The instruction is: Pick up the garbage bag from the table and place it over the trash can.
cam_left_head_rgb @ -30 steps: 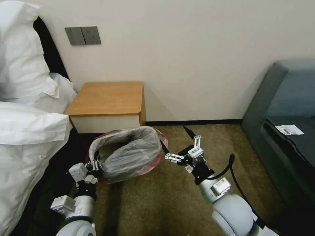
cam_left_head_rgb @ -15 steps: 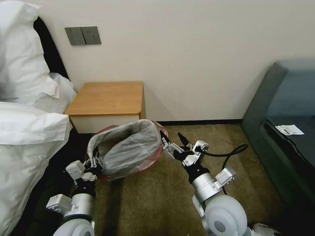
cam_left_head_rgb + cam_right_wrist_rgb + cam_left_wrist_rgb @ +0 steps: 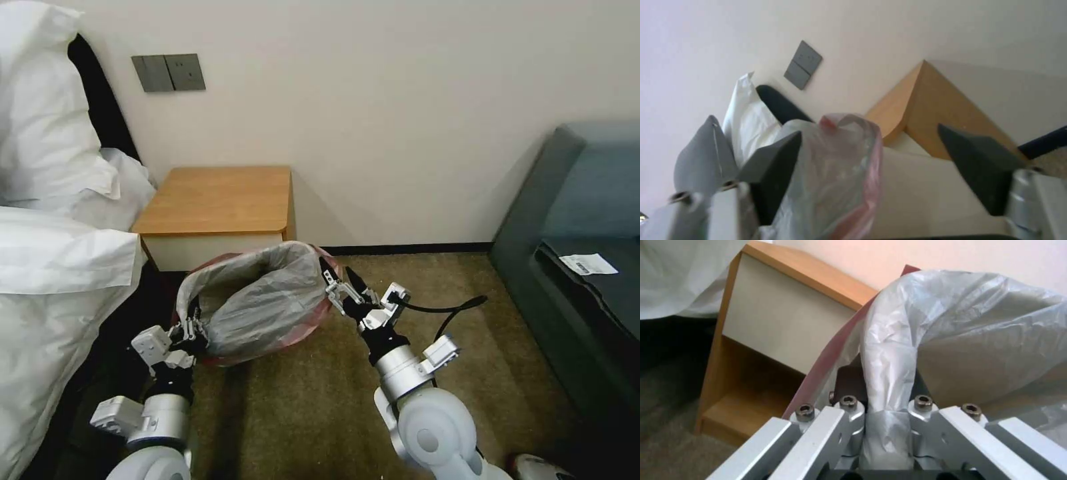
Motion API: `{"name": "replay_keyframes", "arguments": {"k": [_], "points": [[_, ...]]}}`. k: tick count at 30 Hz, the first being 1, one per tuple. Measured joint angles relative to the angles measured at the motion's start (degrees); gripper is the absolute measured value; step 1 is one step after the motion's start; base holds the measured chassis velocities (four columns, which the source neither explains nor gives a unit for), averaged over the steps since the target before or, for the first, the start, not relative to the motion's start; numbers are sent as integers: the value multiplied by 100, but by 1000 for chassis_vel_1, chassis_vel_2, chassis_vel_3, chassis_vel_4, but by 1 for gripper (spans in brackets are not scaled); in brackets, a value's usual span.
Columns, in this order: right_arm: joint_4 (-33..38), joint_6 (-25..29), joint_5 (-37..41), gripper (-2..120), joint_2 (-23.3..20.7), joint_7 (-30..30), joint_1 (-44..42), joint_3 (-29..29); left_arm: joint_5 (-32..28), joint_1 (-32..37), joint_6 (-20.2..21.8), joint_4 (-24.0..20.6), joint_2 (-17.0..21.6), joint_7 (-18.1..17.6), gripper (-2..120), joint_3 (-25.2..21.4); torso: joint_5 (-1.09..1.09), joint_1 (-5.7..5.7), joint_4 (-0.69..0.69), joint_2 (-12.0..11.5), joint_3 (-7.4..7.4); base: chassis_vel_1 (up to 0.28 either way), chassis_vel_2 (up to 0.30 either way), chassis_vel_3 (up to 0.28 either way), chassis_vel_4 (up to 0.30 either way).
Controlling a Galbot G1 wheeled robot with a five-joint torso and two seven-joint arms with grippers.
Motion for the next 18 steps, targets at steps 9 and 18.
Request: {"name": "replay_keyframes", "arguments": {"k": [9, 18], "points": [[-58, 147, -72, 45, 123, -172, 2, 28, -23, 31, 0, -74, -9, 7, 7, 4, 0, 0, 0, 0, 0, 0, 0, 0, 0], [-81, 204, -224, 15, 211, -217, -1, 27, -48, 35, 0, -95, -21, 11, 7, 17, 0, 0, 0, 0, 0, 0, 0, 0, 0]]}}
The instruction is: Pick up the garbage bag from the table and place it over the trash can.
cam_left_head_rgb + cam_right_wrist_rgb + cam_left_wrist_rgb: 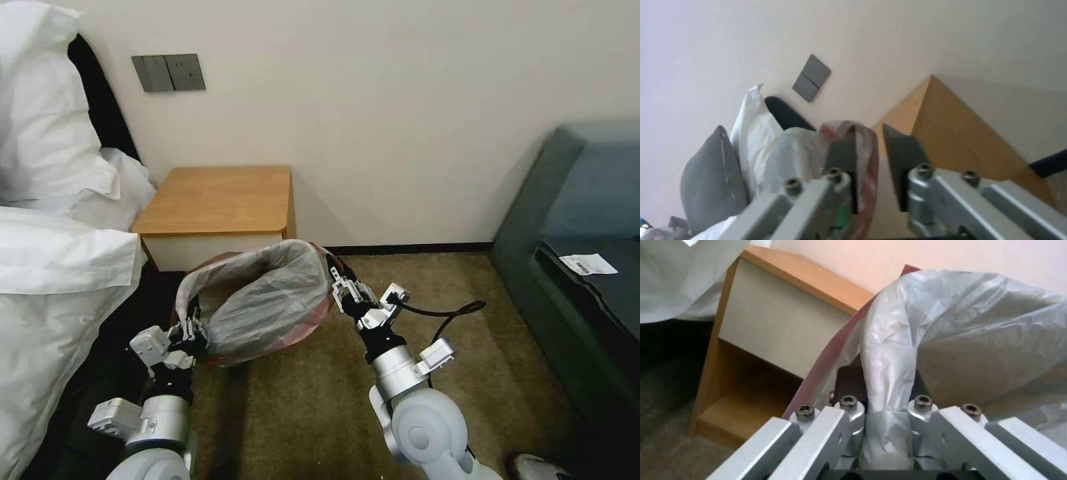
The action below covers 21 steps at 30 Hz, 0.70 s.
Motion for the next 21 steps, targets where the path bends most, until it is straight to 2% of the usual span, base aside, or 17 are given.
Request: {"name": "replay_keyframes", "arguments": {"k": [2, 3, 4, 21], "points": [[-9, 2, -22, 7, 19, 0, 2, -2, -9, 0, 0, -13, 2, 2, 7, -1, 0, 0, 0, 0, 0, 0, 0, 0, 0], [-9, 2, -22, 7, 19, 0, 2, -2, -9, 0, 0, -13, 2, 2, 7, -1, 0, 0, 0, 0, 0, 0, 0, 0, 0], [-21, 3, -48, 1, 30, -1, -1, -11, -14, -1, 0, -14, 3, 2, 7, -2, 0, 0, 0, 0, 0, 0, 0, 0, 0], [-340, 218, -656, 0, 25, -32, 19, -40, -337, 39, 140, -259, -1, -3, 7, 43, 0, 0, 0, 0, 0, 0, 0, 0, 0]]}}
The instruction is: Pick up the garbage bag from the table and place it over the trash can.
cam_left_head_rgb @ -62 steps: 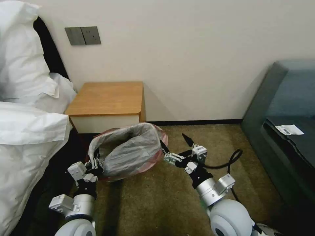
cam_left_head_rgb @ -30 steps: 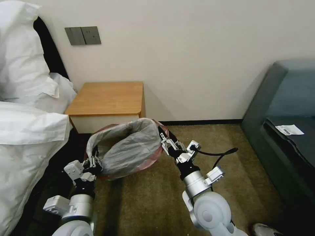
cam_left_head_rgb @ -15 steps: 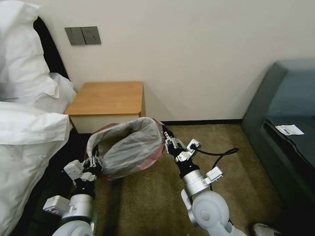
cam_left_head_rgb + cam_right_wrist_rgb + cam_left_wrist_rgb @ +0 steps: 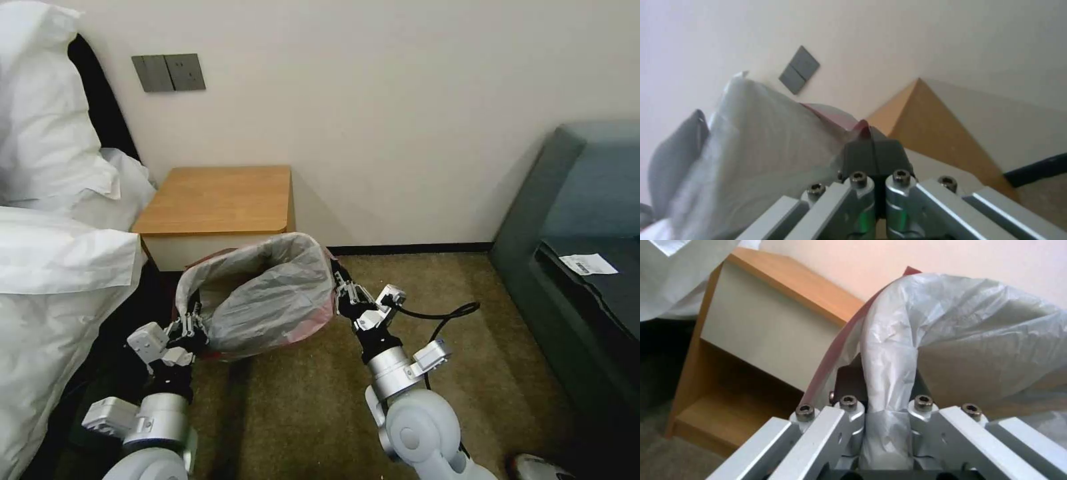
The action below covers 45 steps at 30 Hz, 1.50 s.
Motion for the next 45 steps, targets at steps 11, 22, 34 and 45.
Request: {"name": "replay_keyframes", "arguments": {"k": [11, 22, 34, 45], "points": [[-405, 169, -207, 0, 17, -34, 126, 28, -254, 116, 185, -160, 12, -95, 7, 78, 0, 0, 0, 0, 0, 0, 0, 0, 0], [-802, 354, -444, 0, 50, -46, 263, 99, -469, 219, 439, -383, 6, -186, 7, 145, 0, 0, 0, 0, 0, 0, 0, 0, 0], [-1268, 511, -633, 0, 66, -54, 455, 167, -530, 268, 507, -499, 2, -188, 7, 181, 0, 0, 0, 0, 0, 0, 0, 0, 0], [-1709, 619, -796, 0, 96, -59, 658, 201, -557, 280, 533, -517, 2, -177, 7, 195, 0, 0, 0, 0, 0, 0, 0, 0, 0]]}}
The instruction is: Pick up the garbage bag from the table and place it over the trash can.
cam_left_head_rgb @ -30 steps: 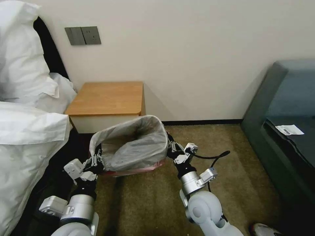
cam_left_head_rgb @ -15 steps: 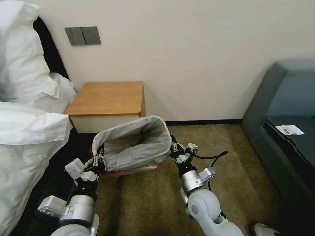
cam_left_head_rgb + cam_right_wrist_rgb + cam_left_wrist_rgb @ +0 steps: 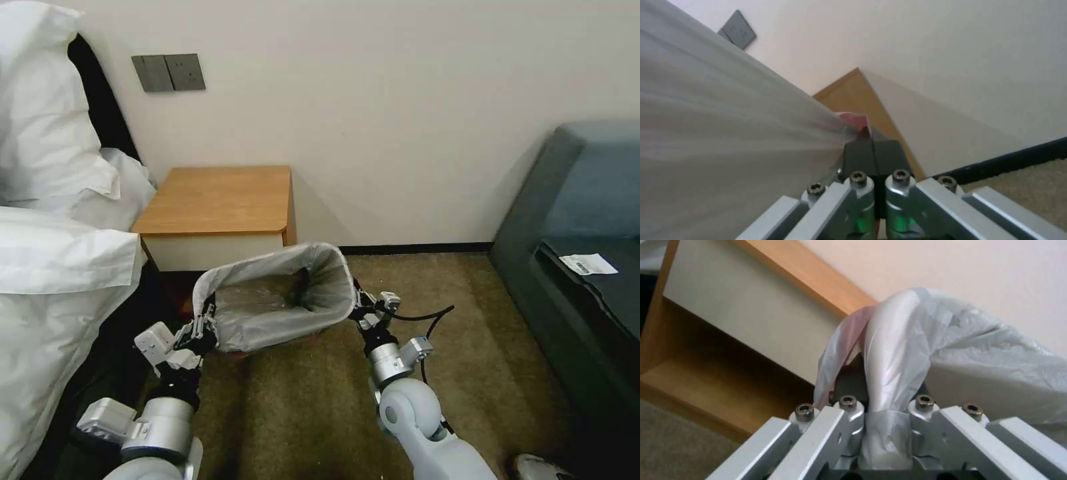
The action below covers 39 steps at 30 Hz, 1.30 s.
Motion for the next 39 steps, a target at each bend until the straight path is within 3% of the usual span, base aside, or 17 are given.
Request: {"name": "replay_keyframes", "arguments": {"k": [6, 10, 18, 20, 25, 31, 35, 39], "points": [[-24, 50, -261, 4, 16, 38, -71, 14, -18, -50, -2, 99, 1, -17, 7, -119, -1, 0, 0, 0, 0, 0, 0, 0, 0], [33, 208, -607, 19, -9, 60, -195, 19, 46, -106, -44, 230, 13, -44, 7, -216, -1, 0, 0, 0, 0, 0, 0, 0, 0], [486, 880, -2178, 52, -75, 470, -523, 160, 370, -245, -115, 565, 24, -95, 7, -285, 0, 0, 0, 0, 0, 0, 0, 0, 0], [554, 951, -2322, 55, -80, 512, -563, 192, 419, -258, -123, 599, 24, -109, 7, -284, 0, 0, -1, 0, 0, 0, 0, 0, 0], [970, 1266, -2821, 77, -175, 622, -659, 311, 1000, -318, -294, 855, 23, -142, 7, -271, 0, 0, 0, 0, 0, 0, 0, 0, 0], [1422, 1386, -3201, 98, -495, -77, -612, 261, 2151, -386, -934, 1205, 30, 54, 7, -239, 0, 0, 0, 0, 0, 0, 0, 0, 0], [1523, 1461, -3871, 96, -946, -360, -450, 149, 2694, -407, -1163, 1294, 70, 184, 7, -233, 1, 0, -1, 0, 0, 0, 0, 0, 0], [1620, 1236, -4313, 78, -1722, -553, 6, -176, 3204, -418, -1210, 1314, 171, 225, 7, -214, 1, 0, 0, 0, 0, 0, 0, 0, 0]]}}
